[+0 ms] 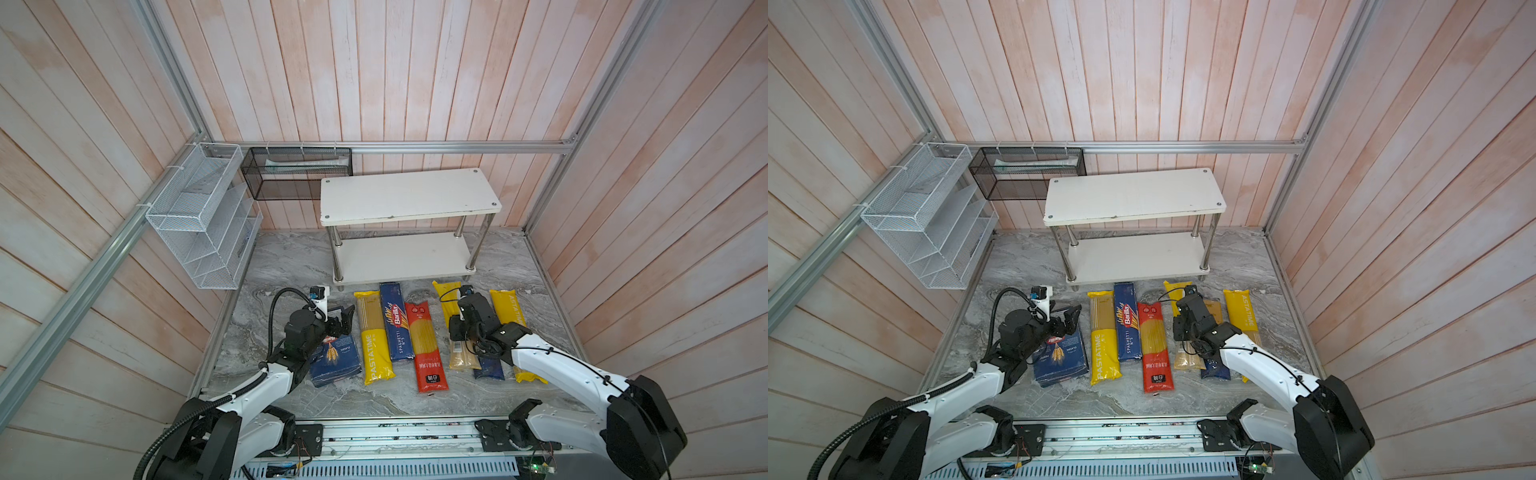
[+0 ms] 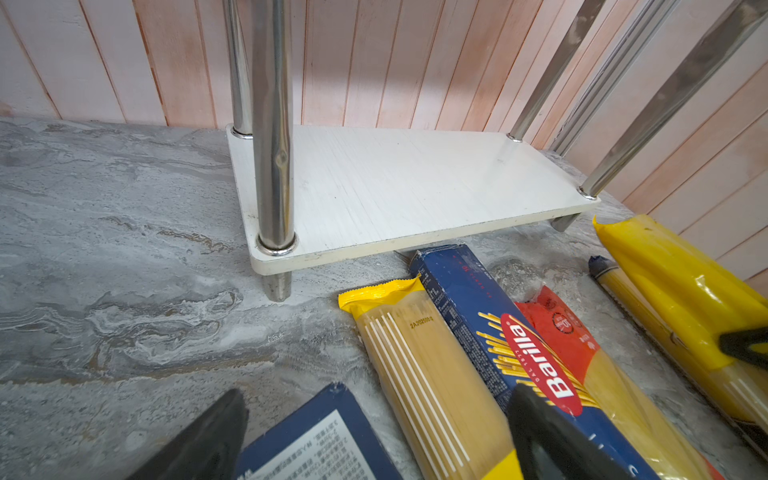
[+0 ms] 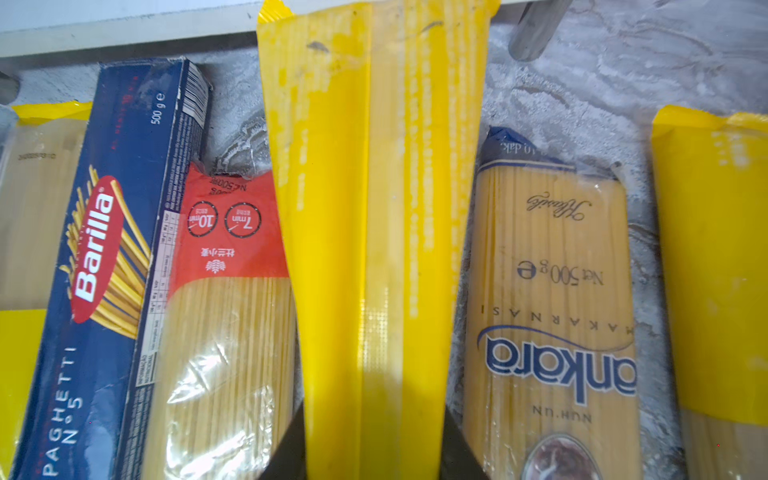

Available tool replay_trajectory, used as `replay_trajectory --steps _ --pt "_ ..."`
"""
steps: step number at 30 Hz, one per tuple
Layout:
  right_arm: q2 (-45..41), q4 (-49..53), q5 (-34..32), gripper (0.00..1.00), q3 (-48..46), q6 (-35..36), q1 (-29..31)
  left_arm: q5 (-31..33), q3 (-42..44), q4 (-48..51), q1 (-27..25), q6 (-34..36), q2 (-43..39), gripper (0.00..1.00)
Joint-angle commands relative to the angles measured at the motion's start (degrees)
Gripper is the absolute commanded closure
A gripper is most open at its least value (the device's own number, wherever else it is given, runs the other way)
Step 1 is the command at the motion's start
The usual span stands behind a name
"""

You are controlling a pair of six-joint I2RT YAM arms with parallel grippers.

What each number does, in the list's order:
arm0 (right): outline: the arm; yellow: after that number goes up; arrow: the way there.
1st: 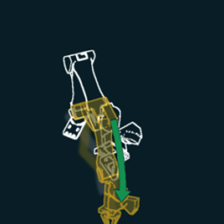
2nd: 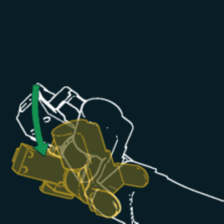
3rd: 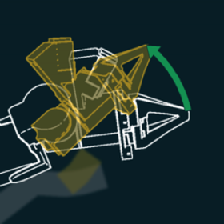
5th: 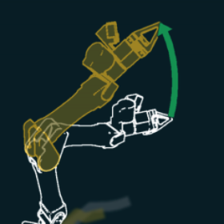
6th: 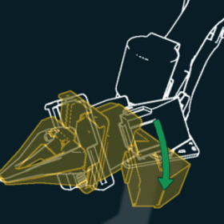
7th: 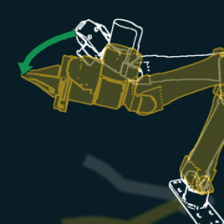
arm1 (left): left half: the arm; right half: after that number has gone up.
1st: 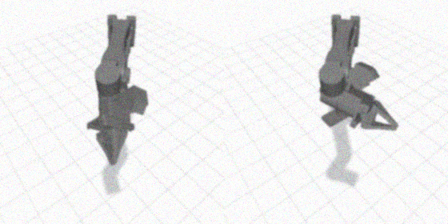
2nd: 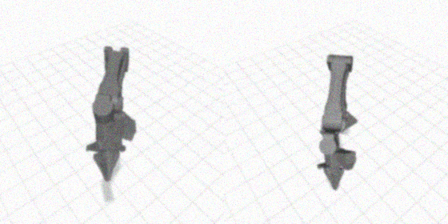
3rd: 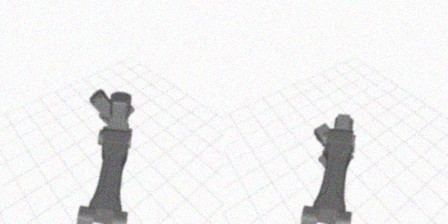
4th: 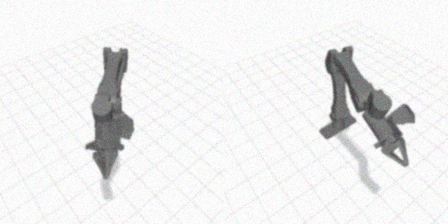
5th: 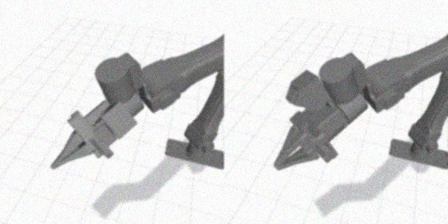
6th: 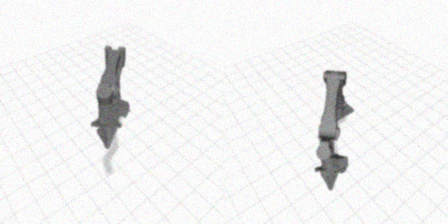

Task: Place and organize the pasta boxes and bags onto the shelf
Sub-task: 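Lift the yellow bag with the right gripper toward the shelf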

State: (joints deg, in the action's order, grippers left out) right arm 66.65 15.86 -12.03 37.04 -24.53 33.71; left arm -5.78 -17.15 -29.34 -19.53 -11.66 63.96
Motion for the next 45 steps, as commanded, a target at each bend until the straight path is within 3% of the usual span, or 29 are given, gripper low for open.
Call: replay_trajectory --steps 1,20,45 --pt "-3.68 -1.69 -2.56 0.94 4.32 1.43 -0.11 -0.72 -0.94 -0.58 -0.16 0.18 0.01 0.01" --pt "-8.46 6.36 -2.22 0.94 18.48 6.52 -1.02 -2.57 -1.12 -1.51 -0.16 0.05 0.96 0.0" --pt "-7.28 13.12 -1.4 0.96 40.56 12.56 -0.99 -3.45 -1.93 -1.16 -0.16 0.25 2.28 0.01"
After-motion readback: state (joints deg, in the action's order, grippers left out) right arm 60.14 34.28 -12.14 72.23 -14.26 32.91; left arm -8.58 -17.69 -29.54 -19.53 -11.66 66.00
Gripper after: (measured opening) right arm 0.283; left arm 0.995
